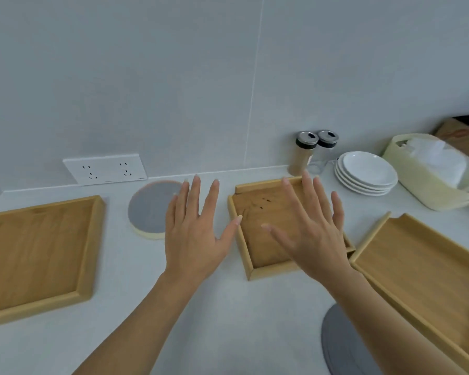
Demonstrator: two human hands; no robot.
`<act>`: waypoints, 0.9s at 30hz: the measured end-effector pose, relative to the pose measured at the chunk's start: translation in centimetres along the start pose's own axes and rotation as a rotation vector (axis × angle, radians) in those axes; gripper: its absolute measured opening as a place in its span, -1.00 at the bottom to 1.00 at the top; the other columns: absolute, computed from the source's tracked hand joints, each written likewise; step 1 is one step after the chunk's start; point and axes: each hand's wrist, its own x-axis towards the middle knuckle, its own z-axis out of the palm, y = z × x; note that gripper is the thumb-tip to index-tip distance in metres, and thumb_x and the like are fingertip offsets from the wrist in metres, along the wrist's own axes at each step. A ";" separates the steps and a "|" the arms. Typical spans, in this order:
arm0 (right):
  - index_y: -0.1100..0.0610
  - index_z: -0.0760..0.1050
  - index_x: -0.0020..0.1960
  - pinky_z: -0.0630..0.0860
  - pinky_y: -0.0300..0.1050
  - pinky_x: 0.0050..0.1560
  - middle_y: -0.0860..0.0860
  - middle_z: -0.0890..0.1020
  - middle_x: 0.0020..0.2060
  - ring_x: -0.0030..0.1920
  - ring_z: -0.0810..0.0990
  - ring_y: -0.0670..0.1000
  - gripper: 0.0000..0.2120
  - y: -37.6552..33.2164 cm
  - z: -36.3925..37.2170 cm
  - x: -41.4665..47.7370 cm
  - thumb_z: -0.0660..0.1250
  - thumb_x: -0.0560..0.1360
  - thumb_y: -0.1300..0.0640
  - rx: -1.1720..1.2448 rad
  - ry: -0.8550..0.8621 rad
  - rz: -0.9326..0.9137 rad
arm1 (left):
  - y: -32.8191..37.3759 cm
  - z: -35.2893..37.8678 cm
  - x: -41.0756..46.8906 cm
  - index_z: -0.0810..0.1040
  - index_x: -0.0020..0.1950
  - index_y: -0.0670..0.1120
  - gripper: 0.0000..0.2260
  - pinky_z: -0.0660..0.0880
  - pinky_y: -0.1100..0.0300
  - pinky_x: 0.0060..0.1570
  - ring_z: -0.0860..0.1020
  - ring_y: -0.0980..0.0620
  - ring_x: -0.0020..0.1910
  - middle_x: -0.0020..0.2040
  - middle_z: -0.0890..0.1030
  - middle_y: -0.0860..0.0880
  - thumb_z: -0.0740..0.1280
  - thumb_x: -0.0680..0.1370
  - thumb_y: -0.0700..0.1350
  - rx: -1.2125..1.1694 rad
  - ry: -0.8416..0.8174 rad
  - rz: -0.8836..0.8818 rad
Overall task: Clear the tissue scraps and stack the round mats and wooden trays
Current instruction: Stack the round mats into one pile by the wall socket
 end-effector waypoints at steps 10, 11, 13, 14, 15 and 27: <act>-0.06 0.05 0.48 -0.06 0.10 0.41 0.15 0.17 0.47 0.47 0.10 0.11 -0.29 7.7 -4.6 -8.7 0.07 0.42 -0.34 0.026 -0.012 0.080 | 8.5 0.4 -7.2 0.14 0.49 0.01 -0.36 -0.03 -0.01 0.42 0.07 -0.13 0.50 0.51 0.16 -0.15 0.00 0.49 0.31 -0.033 -0.054 0.017; -0.07 0.03 0.48 -0.07 0.10 0.42 0.15 0.16 0.48 0.48 0.08 0.11 -0.28 8.3 -4.9 -9.6 0.06 0.42 -0.35 0.028 -0.029 0.082 | 9.2 0.5 -8.0 0.13 0.49 0.01 -0.36 -0.02 -0.02 0.42 0.07 -0.13 0.50 0.51 0.16 -0.15 0.00 0.49 0.31 -0.031 -0.061 0.018; -0.07 0.02 0.48 -0.06 0.12 0.43 0.15 0.15 0.48 0.48 0.07 0.11 -0.28 9.5 -5.4 -11.2 0.04 0.43 -0.36 0.022 -0.052 0.086 | 10.6 0.8 -9.4 0.12 0.49 0.02 -0.35 -0.03 -0.02 0.42 0.07 -0.13 0.50 0.51 0.16 -0.15 -0.01 0.48 0.31 -0.029 -0.076 0.016; -0.07 0.02 0.48 -0.04 0.13 0.43 0.15 0.15 0.48 0.48 0.08 0.11 -0.28 10.0 -5.7 -11.8 0.04 0.43 -0.37 0.018 -0.060 0.089 | 11.1 0.9 -10.0 0.12 0.49 0.02 -0.35 -0.02 -0.02 0.43 0.07 -0.13 0.50 0.51 0.17 -0.15 -0.02 0.48 0.31 -0.034 -0.080 0.013; -0.07 0.03 0.48 -0.03 0.14 0.43 0.15 0.15 0.48 0.48 0.08 0.11 -0.28 10.6 -5.9 -12.4 0.04 0.43 -0.37 0.016 -0.069 0.093 | 11.7 0.9 -10.6 0.13 0.49 0.01 -0.34 0.00 -0.03 0.43 0.08 -0.13 0.50 0.50 0.18 -0.16 -0.02 0.48 0.32 -0.041 -0.085 0.007; 0.08 0.19 0.44 0.27 0.16 0.29 0.18 0.29 0.42 0.38 0.31 0.18 -0.29 15.1 -7.0 -18.5 0.11 0.43 -0.32 0.044 -0.242 0.153 | 16.9 2.5 -15.2 0.04 0.51 -0.06 -0.18 0.10 -0.02 0.40 0.12 -0.13 0.48 0.50 0.18 -0.15 0.17 0.41 0.38 -0.027 -0.245 0.024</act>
